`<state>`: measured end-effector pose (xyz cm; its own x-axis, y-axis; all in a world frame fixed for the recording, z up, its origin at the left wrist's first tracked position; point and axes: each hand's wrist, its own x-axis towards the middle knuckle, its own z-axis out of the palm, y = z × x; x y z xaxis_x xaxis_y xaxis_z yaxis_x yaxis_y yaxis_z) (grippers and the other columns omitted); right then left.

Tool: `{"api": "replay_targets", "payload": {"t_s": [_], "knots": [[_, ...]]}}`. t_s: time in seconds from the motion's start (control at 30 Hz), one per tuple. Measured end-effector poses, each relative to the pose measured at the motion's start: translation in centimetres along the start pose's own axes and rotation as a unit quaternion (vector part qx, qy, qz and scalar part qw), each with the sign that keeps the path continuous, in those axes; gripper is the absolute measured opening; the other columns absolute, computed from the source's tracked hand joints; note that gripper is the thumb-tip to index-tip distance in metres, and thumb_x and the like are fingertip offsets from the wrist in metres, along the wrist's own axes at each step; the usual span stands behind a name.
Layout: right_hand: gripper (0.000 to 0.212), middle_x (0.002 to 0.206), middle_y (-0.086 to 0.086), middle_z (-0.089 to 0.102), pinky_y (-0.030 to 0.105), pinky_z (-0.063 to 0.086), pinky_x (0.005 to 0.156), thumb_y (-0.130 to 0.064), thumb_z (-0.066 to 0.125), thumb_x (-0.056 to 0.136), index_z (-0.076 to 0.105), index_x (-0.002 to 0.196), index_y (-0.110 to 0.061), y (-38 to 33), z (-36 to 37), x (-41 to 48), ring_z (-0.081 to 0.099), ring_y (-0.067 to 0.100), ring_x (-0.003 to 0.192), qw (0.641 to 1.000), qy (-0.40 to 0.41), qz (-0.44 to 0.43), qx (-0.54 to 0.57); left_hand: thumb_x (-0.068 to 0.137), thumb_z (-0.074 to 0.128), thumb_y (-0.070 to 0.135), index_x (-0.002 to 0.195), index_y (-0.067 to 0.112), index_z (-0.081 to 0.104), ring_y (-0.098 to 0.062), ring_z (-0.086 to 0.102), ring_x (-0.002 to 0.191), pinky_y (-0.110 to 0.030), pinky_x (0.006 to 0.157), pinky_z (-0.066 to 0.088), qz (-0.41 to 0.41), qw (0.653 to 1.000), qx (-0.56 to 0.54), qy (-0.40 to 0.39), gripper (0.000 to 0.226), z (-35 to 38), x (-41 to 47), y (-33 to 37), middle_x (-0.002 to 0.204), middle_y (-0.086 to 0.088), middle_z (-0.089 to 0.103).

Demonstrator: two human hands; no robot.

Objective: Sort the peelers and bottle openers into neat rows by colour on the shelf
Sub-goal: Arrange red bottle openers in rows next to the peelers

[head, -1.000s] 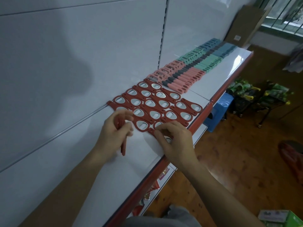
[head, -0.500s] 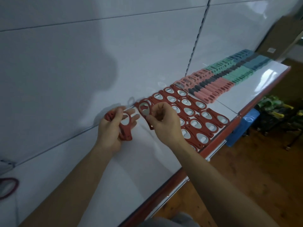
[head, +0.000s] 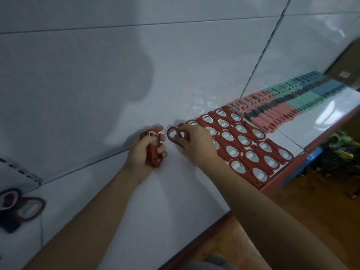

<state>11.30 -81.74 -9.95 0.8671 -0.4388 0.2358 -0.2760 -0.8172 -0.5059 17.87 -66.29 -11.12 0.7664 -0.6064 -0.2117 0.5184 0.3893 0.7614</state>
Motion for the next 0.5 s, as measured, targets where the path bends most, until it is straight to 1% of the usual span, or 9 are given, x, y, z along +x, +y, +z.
{"api": "replay_targets", "payload": {"t_s": [0.07, 0.1, 0.17, 0.23, 0.27, 0.33, 0.4, 0.47, 0.5], "knots": [[0.028, 0.107, 0.006, 0.07, 0.034, 0.052, 0.078, -0.03, 0.07, 0.093, 0.071, 0.118, -0.018, 0.1, 0.7, -0.7, 0.063, 0.022, 0.093, 0.999, 0.042, -0.004, -0.013, 0.101, 0.046, 0.004, 0.124, 0.008, 0.06, -0.021, 0.061, 0.064, -0.029, 0.056, 0.052, 0.012, 1.0, 0.024, 0.008, 0.027, 0.1, 0.0, -0.2, 0.102, -0.012, 0.072], [0.025, 0.107, 0.006, 0.069, 0.037, 0.053, 0.078, -0.029, 0.068, 0.094, 0.072, 0.116, -0.017, 0.2, 0.8, -1.3, 0.063, 0.024, 0.094, 0.998, 0.054, -0.008, -0.012, 0.104, 0.045, 0.004, 0.125, 0.009, 0.061, -0.023, 0.067, 0.071, -0.03, 0.059, 0.055, 0.019, 0.999, 0.043, 0.008, 0.027, 0.1, 0.0, -0.2, 0.111, -0.01, 0.075], [0.021, 0.101, 0.006, 0.067, 0.035, 0.052, 0.074, -0.022, 0.064, 0.095, 0.077, 0.11, -0.016, 0.4, 1.1, -2.2, 0.061, 0.023, 0.091, 0.999, 0.044, -0.018, -0.017, 0.106, 0.046, 0.009, 0.126, 0.009, 0.063, -0.025, 0.074, 0.083, -0.032, 0.068, 0.06, 0.038, 0.996, 0.077, 0.005, 0.027, 0.2, 0.1, -0.2, 0.12, -0.006, 0.074], [0.026, 0.094, 0.005, 0.065, 0.029, 0.044, 0.068, -0.012, 0.06, 0.095, 0.079, 0.111, -0.018, 0.6, 1.4, -2.6, 0.058, 0.022, 0.087, 0.999, 0.028, -0.023, -0.034, 0.107, 0.047, 0.013, 0.12, 0.007, 0.067, -0.027, 0.075, 0.085, -0.033, 0.072, 0.06, 0.054, 0.994, 0.093, 0.017, 0.024, 0.3, 0.0, -0.4, 0.118, -0.008, 0.075], [0.029, 0.093, 0.006, 0.064, 0.027, 0.04, 0.067, -0.008, 0.06, 0.094, 0.079, 0.113, -0.018, 0.5, 1.4, -2.6, 0.058, 0.022, 0.086, 0.998, 0.029, -0.022, -0.042, 0.107, 0.047, 0.014, 0.115, 0.007, 0.068, -0.028, 0.075, 0.082, -0.033, 0.07, 0.061, 0.06, 0.993, 0.097, 0.031, 0.024, 0.4, 0.0, -0.4, 0.114, -0.009, 0.076], [0.032, 0.094, 0.007, 0.065, 0.025, 0.038, 0.07, -0.003, 0.061, 0.094, 0.077, 0.117, -0.017, 0.5, 1.6, -2.4, 0.058, 0.023, 0.089, 0.998, 0.031, -0.018, -0.051, 0.107, 0.049, 0.015, 0.11, 0.005, 0.066, -0.026, 0.072, 0.069, -0.032, 0.062, 0.059, 0.076, 0.99, 0.102, 0.058, 0.021, 0.6, -0.1, -0.2, 0.102, -0.01, 0.078], [0.032, 0.097, 0.008, 0.065, 0.026, 0.04, 0.072, -0.003, 0.061, 0.095, 0.076, 0.12, -0.016, 0.6, 1.6, -2.3, 0.059, 0.025, 0.091, 0.998, 0.032, -0.016, -0.058, 0.107, 0.049, 0.016, 0.11, 0.004, 0.063, -0.023, 0.06, 0.054, -0.028, 0.053, 0.047, 0.087, 0.988, 0.103, 0.07, 0.019, 0.6, -0.1, -0.1, 0.092, -0.012, 0.075], [0.031, 0.1, 0.008, 0.065, 0.026, 0.045, 0.073, -0.003, 0.06, 0.096, 0.075, 0.121, -0.015, 0.8, 1.7, -2.2, 0.059, 0.024, 0.091, 0.998, 0.037, -0.015, -0.058, 0.107, 0.049, 0.016, 0.106, 0.006, 0.063, -0.022, 0.051, 0.049, -0.03, 0.053, 0.036, 0.075, 0.991, 0.084, 0.075, 0.018, 0.4, 0.2, -0.2, 0.087, -0.017, 0.068], [0.031, 0.101, 0.008, 0.065, 0.026, 0.046, 0.074, -0.003, 0.06, 0.097, 0.075, 0.121, -0.015, 0.9, 1.8, -2.1, 0.059, 0.023, 0.091, 0.997, 0.041, -0.012, -0.057, 0.105, 0.05, 0.014, 0.103, 0.006, 0.064, -0.022, 0.05, 0.049, -0.03, 0.053, 0.035, 0.062, 0.993, 0.069, 0.075, 0.017, 0.3, 0.2, -0.1, 0.084, -0.019, 0.063]]}}
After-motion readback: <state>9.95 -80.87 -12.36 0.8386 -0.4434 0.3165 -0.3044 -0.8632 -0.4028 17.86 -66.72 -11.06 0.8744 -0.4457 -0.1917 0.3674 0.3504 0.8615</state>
